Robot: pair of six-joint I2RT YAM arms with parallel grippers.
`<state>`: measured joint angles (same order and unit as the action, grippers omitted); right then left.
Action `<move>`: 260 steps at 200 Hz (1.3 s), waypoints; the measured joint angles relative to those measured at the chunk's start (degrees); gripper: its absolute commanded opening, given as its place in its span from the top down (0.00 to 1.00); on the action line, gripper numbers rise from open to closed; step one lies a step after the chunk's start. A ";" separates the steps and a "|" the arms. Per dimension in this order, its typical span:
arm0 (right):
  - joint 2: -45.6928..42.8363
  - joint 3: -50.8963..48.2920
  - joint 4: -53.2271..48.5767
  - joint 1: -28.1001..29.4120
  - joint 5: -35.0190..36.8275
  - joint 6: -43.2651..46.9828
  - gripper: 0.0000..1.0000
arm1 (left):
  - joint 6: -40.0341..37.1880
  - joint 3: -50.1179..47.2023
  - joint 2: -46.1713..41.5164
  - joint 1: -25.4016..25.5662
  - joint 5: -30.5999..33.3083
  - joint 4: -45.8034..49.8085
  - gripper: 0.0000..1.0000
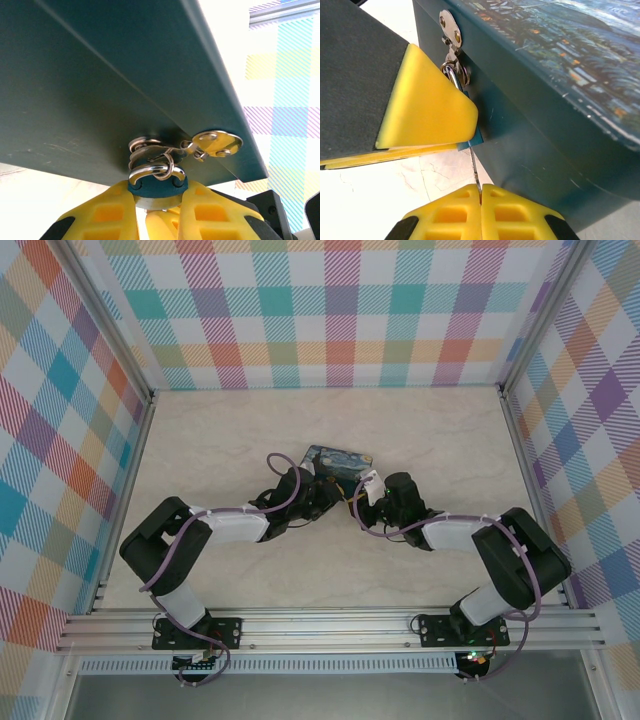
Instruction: Unlock a padlock with a key
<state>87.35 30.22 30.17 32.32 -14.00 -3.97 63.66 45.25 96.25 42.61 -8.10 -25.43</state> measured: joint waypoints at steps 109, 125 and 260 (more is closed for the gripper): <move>-1.84 -1.44 2.27 -1.81 -1.66 -1.88 0.92 | 0.17 0.00 0.00 0.00 -0.44 -0.46 1.00; -1.97 -1.44 2.34 -1.99 -1.70 -1.53 0.92 | 0.46 0.00 0.00 0.00 -0.61 -0.61 1.00; 2.91 -1.46 10.62 -1.62 -3.04 -5.03 0.92 | 3.91 0.07 0.00 -0.07 -0.26 -0.59 1.00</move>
<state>90.26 28.75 40.80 30.70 -17.04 -8.99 67.57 45.32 96.25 42.54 -8.36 -26.02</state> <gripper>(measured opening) 0.081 0.180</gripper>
